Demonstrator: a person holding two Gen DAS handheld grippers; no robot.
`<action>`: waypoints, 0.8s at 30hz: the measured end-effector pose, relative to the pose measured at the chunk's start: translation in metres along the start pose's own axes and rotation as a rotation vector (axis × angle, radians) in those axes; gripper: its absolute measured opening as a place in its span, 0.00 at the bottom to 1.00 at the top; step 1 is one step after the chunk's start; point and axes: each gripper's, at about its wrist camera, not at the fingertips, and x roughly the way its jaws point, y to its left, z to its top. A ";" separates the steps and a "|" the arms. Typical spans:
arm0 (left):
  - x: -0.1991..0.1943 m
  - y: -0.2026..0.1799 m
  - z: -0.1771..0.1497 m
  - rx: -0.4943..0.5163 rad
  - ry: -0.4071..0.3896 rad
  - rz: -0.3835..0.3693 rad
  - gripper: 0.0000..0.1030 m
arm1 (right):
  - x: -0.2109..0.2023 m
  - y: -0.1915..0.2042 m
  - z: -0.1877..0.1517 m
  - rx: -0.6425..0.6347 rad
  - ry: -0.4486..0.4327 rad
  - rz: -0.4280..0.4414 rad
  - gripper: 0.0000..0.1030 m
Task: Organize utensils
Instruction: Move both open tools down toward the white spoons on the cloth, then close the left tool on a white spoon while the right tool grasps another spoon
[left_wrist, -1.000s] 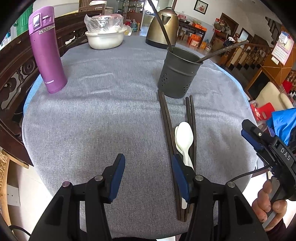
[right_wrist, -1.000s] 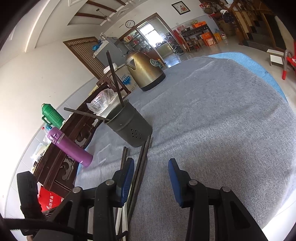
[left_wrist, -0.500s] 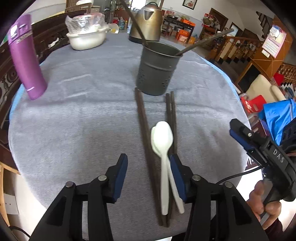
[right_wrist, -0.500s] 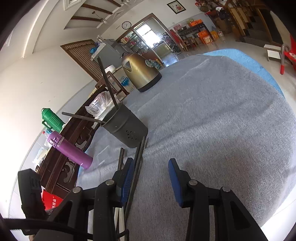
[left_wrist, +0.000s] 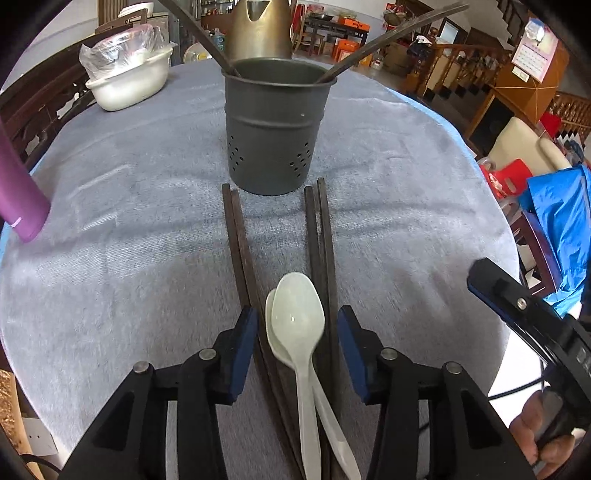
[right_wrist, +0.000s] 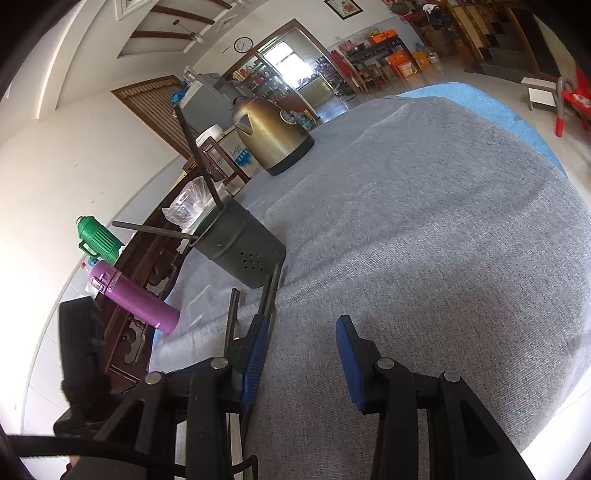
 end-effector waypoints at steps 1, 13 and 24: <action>0.001 -0.001 0.001 0.010 0.001 0.010 0.45 | 0.000 0.000 0.000 0.000 0.001 -0.001 0.41; -0.006 0.006 0.010 0.040 -0.040 -0.014 0.29 | 0.005 0.004 -0.002 -0.009 0.008 -0.006 0.41; -0.056 0.057 0.011 -0.063 -0.138 -0.038 0.29 | 0.020 0.039 -0.006 -0.092 0.111 0.117 0.41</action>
